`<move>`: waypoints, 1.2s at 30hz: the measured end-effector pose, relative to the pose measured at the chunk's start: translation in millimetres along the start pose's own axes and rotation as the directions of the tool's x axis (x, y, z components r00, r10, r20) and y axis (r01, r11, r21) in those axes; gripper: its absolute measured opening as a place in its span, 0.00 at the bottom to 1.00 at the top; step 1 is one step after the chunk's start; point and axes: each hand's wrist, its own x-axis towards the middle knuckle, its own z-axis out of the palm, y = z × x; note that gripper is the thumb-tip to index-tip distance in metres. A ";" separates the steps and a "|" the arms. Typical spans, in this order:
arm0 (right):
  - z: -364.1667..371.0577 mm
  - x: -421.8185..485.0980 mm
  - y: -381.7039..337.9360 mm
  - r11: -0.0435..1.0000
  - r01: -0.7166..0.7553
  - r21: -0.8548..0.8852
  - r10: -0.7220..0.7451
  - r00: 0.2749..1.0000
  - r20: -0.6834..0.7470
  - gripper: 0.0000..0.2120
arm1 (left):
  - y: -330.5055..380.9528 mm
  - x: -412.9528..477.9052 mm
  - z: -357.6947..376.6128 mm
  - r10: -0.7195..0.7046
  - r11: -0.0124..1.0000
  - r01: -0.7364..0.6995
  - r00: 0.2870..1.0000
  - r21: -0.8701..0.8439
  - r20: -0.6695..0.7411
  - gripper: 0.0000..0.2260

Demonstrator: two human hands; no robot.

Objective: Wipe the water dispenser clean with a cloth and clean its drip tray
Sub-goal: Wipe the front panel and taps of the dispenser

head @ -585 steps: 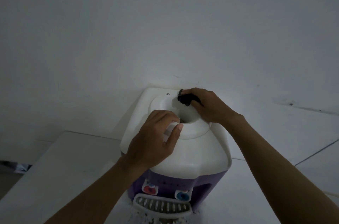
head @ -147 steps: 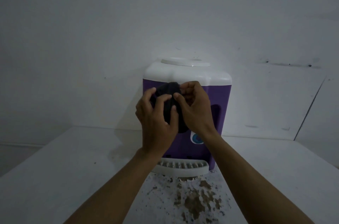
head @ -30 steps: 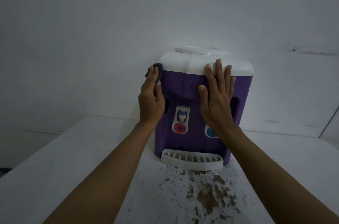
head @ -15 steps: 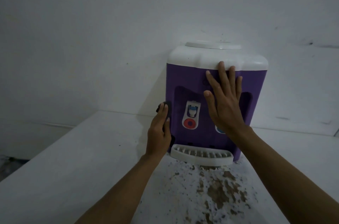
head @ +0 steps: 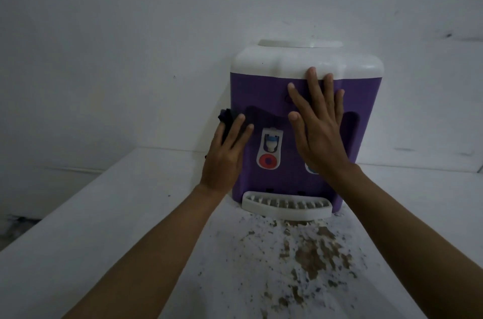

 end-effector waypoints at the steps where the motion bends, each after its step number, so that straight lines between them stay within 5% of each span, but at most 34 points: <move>1: 0.1 -0.2 -0.5 1.000 -0.004 0.006 0.004 1.000 0.003 0.21 | -1.7 -6.6 1.5 0.005 1.000 -0.006 1.000 0.024 0.025 0.29; 9: -4.4 -3.6 2.1 1.000 -0.003 0.003 0.003 0.999 0.041 0.21 | -6.2 -31.7 3.6 0.131 0.974 -0.148 0.986 0.173 0.106 0.20; 24: -5.6 -5.0 -4.1 0.999 -0.043 0.019 0.042 0.997 0.069 0.22 | 1.7 -86.8 -9.8 0.273 0.894 -0.394 0.857 0.213 0.438 0.22; 36: -2.1 -3.8 -7.3 0.998 -0.058 0.019 0.058 0.998 0.033 0.21 | -5.3 -26.3 -17.2 0.279 0.887 -0.371 0.905 0.276 0.321 0.14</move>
